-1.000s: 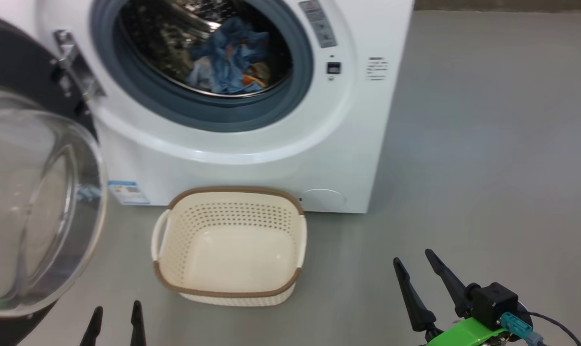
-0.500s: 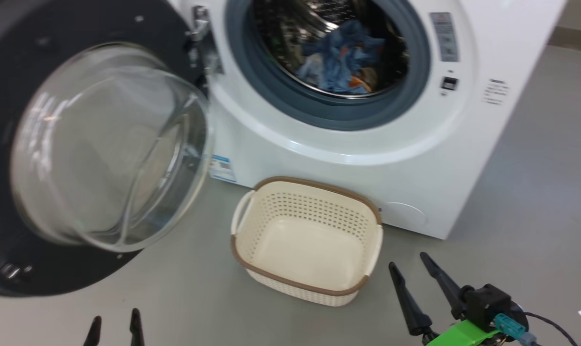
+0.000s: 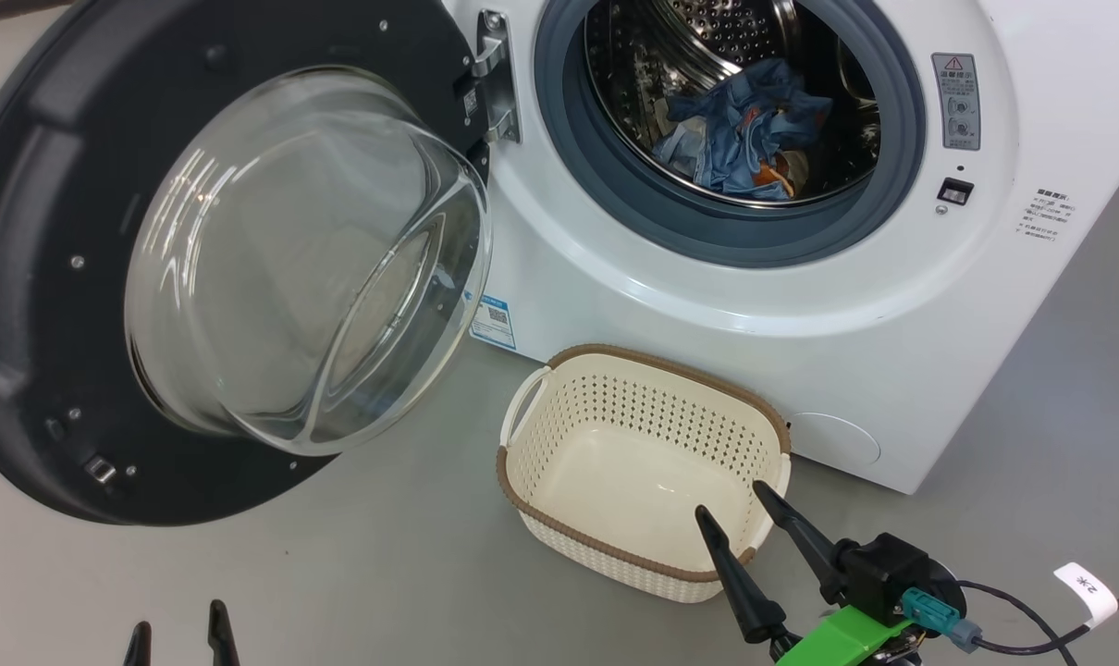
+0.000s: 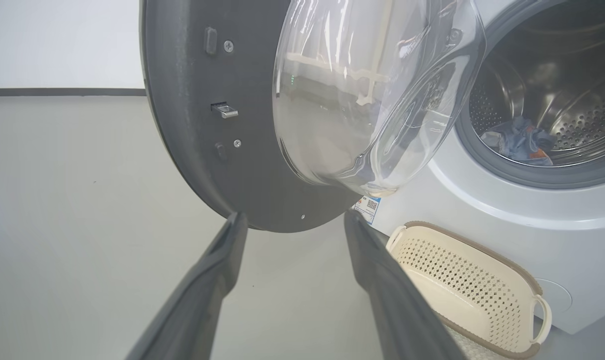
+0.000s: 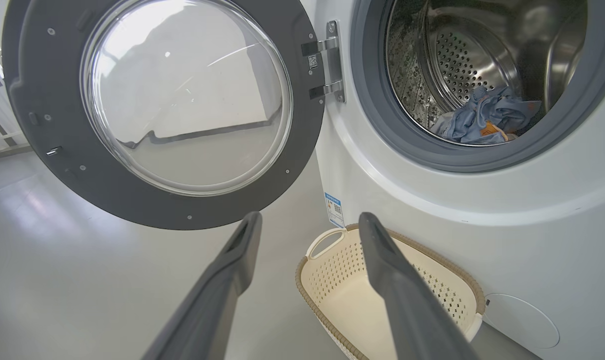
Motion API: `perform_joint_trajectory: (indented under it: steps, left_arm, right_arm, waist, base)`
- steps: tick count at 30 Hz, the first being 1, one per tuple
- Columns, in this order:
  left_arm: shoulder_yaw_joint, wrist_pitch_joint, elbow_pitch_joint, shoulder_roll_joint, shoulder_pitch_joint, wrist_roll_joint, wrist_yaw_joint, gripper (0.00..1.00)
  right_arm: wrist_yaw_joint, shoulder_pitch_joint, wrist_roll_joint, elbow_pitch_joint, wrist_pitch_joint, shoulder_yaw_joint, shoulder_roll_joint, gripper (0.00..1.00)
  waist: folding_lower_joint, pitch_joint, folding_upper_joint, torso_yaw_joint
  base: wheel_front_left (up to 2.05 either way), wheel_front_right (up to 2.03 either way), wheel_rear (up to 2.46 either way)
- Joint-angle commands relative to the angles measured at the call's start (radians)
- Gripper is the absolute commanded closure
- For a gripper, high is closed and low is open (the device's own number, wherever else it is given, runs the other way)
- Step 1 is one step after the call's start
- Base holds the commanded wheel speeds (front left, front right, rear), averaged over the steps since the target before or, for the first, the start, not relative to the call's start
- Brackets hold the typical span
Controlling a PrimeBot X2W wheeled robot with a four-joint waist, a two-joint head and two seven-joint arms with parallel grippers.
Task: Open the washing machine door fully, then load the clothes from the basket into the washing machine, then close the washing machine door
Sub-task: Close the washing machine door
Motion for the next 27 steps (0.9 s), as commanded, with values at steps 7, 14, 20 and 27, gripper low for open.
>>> perform_joint_trajectory:
  steps: [7,14,20,27]
  left_arm:
    - [0.041,-0.006,-0.036,0.008,-0.014,-0.014,0.009,0.00]
    - [0.097,-0.006,-0.019,0.008,-0.018,-0.037,0.000,1.00]
    - [0.216,-0.006,-0.022,0.008,-0.046,-0.234,-0.017,1.00]
    - [0.466,-0.006,0.026,0.008,-0.152,-0.551,-0.144,1.00]
  right_arm:
    - [0.003,-0.040,0.010,-0.019,-0.005,0.027,-0.003,0.00]
    - [0.003,-0.043,0.011,-0.016,-0.005,0.028,-0.009,0.00]
    - [0.003,-0.040,0.008,-0.017,-0.005,0.023,-0.011,0.00]
    - [0.003,-0.036,0.006,-0.015,-0.005,0.021,-0.016,0.00]
  waist:
    - [0.0000,0.007,-0.0001,0.001]
    - [0.0000,0.017,-0.0001,0.004]
    - [0.0000,0.026,-0.0001,0.006]
    - [0.0000,0.039,-0.0001,0.005]
  base:
    - [0.00,0.00,0.00]
    - [0.00,0.00,0.00]
    - [0.00,0.00,0.00]
    - [0.00,0.00,0.00]
